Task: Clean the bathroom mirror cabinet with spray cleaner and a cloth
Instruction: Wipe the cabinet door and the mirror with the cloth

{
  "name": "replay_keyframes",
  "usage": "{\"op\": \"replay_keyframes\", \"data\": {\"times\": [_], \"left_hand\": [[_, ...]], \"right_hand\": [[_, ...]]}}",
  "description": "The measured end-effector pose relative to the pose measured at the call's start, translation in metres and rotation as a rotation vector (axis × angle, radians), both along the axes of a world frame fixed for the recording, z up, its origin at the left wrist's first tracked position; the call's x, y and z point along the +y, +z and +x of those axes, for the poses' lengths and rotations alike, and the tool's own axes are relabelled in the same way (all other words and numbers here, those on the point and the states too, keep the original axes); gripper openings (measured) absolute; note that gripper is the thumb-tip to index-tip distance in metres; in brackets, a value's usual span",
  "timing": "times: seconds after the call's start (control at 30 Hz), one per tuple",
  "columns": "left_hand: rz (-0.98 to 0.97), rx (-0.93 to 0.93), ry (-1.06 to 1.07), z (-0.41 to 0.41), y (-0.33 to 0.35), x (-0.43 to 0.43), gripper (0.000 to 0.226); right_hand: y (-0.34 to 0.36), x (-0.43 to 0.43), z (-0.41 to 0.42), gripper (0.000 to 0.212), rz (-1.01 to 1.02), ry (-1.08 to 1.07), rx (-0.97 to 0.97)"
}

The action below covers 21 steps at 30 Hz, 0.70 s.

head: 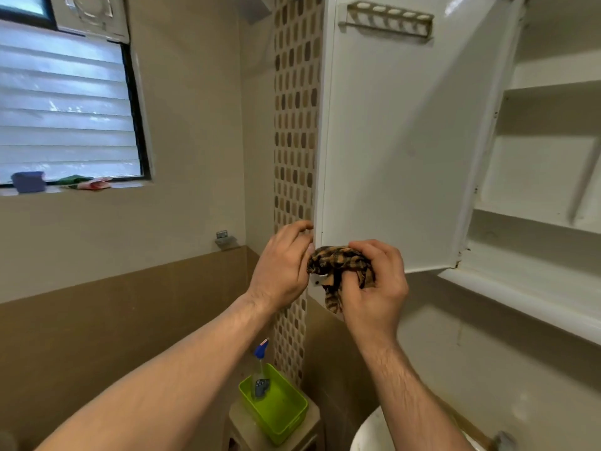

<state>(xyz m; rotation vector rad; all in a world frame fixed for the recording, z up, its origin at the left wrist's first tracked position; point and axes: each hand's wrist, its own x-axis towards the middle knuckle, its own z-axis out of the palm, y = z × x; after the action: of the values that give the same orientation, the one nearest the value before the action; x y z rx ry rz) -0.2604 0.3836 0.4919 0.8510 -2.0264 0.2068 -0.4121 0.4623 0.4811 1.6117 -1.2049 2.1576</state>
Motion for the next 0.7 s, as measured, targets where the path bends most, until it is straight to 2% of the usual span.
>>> {"op": "replay_keyframes", "data": {"times": [0.3, 0.6, 0.7], "left_hand": [[-0.142, 0.008, -0.225, -0.016, -0.002, 0.034, 0.031], [-0.083, 0.040, -0.504, -0.071, 0.002, 0.094, 0.048], [-0.126, -0.011, -0.574, -0.096, 0.001, 0.104, 0.043]], "right_hand": [[0.024, 0.053, 0.002, 0.032, -0.040, -0.199, 0.001], [0.034, 0.134, -0.007, 0.037, -0.128, -0.486, 0.017], [0.038, 0.151, -0.024, 0.036, -0.152, -0.594, 0.035]]}}
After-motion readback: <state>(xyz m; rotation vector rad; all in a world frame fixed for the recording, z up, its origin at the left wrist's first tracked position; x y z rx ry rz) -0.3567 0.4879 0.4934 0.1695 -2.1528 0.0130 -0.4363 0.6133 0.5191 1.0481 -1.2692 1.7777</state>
